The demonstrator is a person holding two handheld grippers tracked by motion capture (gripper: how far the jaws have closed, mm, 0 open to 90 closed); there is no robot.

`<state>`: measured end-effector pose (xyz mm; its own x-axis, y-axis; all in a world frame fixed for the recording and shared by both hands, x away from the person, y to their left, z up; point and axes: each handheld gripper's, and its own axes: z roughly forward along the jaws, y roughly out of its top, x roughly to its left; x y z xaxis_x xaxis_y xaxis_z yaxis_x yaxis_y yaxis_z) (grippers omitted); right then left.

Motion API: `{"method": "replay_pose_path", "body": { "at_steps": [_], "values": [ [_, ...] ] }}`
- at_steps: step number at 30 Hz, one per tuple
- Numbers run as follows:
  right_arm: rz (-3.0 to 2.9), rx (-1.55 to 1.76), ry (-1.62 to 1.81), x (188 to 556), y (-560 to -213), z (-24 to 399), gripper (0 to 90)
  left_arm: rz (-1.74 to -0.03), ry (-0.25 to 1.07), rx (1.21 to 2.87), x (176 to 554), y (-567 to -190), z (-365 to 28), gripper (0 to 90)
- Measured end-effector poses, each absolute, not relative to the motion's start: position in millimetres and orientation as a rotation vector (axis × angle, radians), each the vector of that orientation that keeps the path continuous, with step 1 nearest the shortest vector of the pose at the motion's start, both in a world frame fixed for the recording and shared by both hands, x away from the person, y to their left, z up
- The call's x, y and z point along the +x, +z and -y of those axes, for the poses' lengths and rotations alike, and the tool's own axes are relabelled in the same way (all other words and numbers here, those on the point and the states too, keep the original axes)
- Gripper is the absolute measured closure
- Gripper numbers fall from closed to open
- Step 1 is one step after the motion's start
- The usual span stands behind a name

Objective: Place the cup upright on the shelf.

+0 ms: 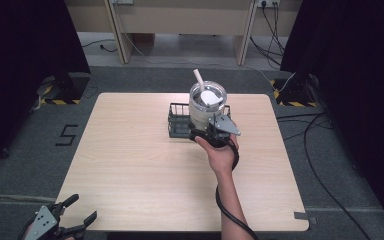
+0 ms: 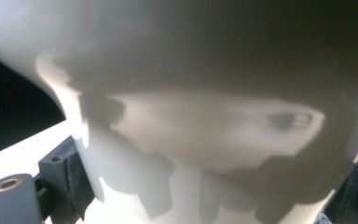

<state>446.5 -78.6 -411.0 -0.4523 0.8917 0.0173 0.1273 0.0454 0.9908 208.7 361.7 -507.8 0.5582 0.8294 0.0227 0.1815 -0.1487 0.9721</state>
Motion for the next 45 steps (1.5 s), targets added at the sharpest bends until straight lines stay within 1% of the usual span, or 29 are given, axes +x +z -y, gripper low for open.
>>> {"method": "replay_pose_path", "body": {
  "at_steps": [25,45],
  "values": [
    [-1.579,1.087,1.429,480,-391,89,10.7,-0.875,0.707,1.648,210,-508,-362,14.5],
    [-1.586,1.132,1.392,509,-393,88,10.7,-0.883,0.709,1.646,211,-509,-363,14.5]
  ]
}}
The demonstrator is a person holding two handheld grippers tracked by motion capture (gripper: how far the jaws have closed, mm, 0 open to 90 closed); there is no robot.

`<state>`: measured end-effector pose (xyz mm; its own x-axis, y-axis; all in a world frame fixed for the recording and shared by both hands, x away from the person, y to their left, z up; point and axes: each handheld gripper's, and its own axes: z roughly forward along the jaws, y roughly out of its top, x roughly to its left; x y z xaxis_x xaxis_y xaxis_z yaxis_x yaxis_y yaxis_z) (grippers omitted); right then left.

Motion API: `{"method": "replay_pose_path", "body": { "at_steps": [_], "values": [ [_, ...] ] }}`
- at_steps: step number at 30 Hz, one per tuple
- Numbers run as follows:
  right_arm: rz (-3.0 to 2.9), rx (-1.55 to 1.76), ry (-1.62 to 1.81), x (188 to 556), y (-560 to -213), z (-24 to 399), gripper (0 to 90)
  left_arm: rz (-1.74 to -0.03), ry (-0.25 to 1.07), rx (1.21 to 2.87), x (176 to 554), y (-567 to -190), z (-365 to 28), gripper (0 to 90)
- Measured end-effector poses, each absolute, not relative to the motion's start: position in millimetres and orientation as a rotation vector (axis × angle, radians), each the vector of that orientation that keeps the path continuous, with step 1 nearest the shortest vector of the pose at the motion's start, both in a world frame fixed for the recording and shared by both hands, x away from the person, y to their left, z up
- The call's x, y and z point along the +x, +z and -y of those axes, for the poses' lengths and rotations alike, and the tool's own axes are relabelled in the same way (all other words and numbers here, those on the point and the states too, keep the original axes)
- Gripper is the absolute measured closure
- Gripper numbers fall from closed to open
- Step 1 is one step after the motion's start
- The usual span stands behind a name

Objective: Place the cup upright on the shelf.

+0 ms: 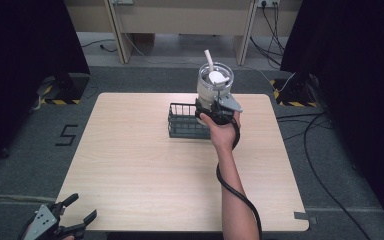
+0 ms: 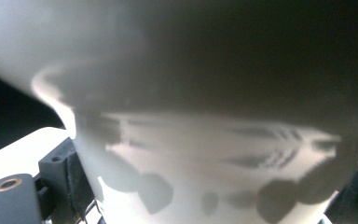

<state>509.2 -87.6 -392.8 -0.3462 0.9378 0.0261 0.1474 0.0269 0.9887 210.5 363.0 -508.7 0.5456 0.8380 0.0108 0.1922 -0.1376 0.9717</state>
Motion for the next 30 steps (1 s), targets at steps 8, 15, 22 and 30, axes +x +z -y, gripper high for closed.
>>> {"method": "replay_pose_path", "body": {
  "at_steps": [8,15,22,30],
  "values": [
    [-1.59,1.146,1.369,522,-390,87,10.7,-0.886,0.709,1.64,211,-509,-363,14.5],
    [-1.602,1.173,1.343,539,-396,87,10.7,-0.892,0.705,1.637,211,-509,-364,14.5],
    [-1.621,1.198,1.324,549,-407,84,10.7,-0.896,0.706,1.636,211,-509,-364,14.5],
    [-1.649,1.225,1.301,555,-423,81,10.7,-0.895,0.706,1.635,211,-509,-364,14.5]
  ]
}}
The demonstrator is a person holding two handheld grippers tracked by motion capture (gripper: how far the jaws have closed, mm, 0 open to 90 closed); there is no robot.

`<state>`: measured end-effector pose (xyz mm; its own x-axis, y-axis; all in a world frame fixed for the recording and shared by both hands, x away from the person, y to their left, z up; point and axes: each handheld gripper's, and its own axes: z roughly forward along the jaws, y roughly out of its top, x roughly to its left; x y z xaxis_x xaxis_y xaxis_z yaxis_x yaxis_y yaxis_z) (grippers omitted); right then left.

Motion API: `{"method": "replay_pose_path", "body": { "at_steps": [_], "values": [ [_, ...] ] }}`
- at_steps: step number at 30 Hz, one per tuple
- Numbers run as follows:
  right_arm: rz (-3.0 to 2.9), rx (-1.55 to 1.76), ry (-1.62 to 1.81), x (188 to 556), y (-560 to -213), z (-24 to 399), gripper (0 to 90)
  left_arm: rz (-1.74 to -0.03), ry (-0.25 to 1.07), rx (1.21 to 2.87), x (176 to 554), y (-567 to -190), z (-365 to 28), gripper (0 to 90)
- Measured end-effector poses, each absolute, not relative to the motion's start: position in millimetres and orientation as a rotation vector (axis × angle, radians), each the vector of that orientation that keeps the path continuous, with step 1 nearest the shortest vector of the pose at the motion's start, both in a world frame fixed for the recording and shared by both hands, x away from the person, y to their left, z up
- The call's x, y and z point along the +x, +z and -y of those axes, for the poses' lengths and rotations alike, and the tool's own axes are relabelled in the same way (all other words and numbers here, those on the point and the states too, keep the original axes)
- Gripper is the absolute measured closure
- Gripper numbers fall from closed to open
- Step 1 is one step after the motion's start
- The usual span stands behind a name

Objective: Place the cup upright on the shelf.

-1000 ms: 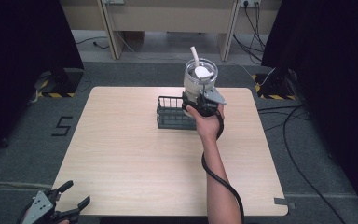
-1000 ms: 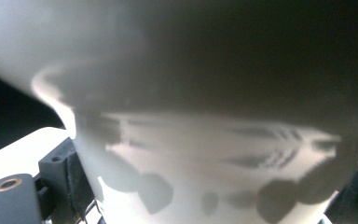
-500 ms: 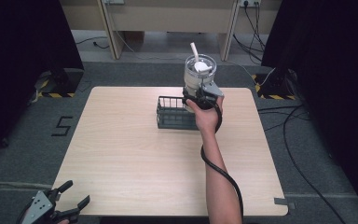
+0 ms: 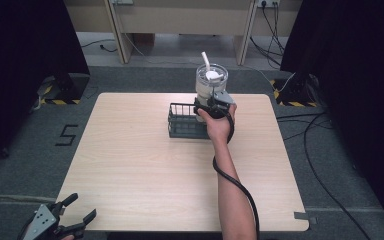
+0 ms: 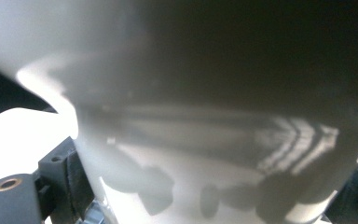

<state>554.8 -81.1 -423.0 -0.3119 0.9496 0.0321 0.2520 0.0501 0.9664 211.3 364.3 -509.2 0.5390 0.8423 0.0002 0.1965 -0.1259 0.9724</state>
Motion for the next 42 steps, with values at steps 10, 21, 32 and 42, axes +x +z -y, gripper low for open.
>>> {"method": "replay_pose_path", "body": {
  "at_steps": [10,21,32,42],
  "values": [
    [-1.671,1.265,1.272,558,-444,81,10.6,-0.895,0.704,1.637,211,-509,-364,14.7],
    [-1.674,1.215,1.285,557,-449,81,9.9,-0.888,0.707,1.642,211,-509,-364,14.6],
    [-1.615,1.191,1.337,554,-452,79,5.3,-0.89,0.708,1.641,211,-509,-364,14.6],
    [-1.582,1.21,1.34,546,-453,79,7.6,-0.885,0.708,1.644,211,-509,-364,14.6]
  ]
}}
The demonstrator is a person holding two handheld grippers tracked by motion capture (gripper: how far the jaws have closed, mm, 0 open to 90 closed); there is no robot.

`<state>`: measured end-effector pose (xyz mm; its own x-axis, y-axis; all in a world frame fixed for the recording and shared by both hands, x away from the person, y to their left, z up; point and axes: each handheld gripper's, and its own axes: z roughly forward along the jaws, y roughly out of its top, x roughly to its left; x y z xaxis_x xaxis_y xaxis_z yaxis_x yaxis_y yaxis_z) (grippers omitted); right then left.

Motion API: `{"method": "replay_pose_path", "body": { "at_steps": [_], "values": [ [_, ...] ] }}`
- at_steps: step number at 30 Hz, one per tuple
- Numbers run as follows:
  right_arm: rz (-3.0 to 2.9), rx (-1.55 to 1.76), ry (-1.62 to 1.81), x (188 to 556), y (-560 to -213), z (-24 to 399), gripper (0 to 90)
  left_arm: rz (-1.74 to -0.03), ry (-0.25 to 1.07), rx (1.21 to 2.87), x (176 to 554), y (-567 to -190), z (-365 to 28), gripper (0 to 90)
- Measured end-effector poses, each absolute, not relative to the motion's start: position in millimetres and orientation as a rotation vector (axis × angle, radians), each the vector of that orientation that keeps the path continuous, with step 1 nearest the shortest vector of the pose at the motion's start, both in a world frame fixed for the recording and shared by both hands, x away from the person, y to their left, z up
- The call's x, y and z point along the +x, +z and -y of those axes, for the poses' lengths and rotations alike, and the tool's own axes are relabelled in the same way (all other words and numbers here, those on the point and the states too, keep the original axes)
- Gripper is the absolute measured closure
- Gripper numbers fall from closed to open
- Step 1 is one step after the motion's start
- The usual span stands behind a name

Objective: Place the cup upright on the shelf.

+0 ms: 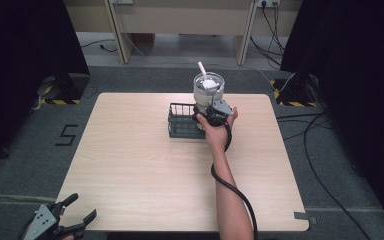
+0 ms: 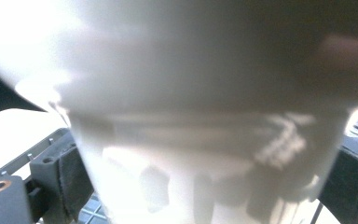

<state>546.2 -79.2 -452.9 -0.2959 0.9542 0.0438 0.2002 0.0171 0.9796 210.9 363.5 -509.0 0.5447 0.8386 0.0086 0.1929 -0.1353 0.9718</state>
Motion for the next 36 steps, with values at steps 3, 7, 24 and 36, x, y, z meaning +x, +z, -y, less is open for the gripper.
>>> {"method": "replay_pose_path", "body": {
  "at_steps": [3,7,24,36],
  "values": [
    [-1.584,1.211,1.34,544,-453,79,8.7,-0.885,0.709,1.645,211,-509,-363,14.6],
    [-1.587,1.208,1.319,540,-452,79,9.1,-0.886,0.711,1.646,211,-509,-363,14.6],
    [-1.543,1.19,1.378,537,-461,82,8.1,-0.881,0.711,1.646,211,-509,-363,14.6],
    [-1.527,1.237,1.394,533,-455,82,6.4,-0.879,0.71,1.646,211,-509,-363,14.6]
  ]
}}
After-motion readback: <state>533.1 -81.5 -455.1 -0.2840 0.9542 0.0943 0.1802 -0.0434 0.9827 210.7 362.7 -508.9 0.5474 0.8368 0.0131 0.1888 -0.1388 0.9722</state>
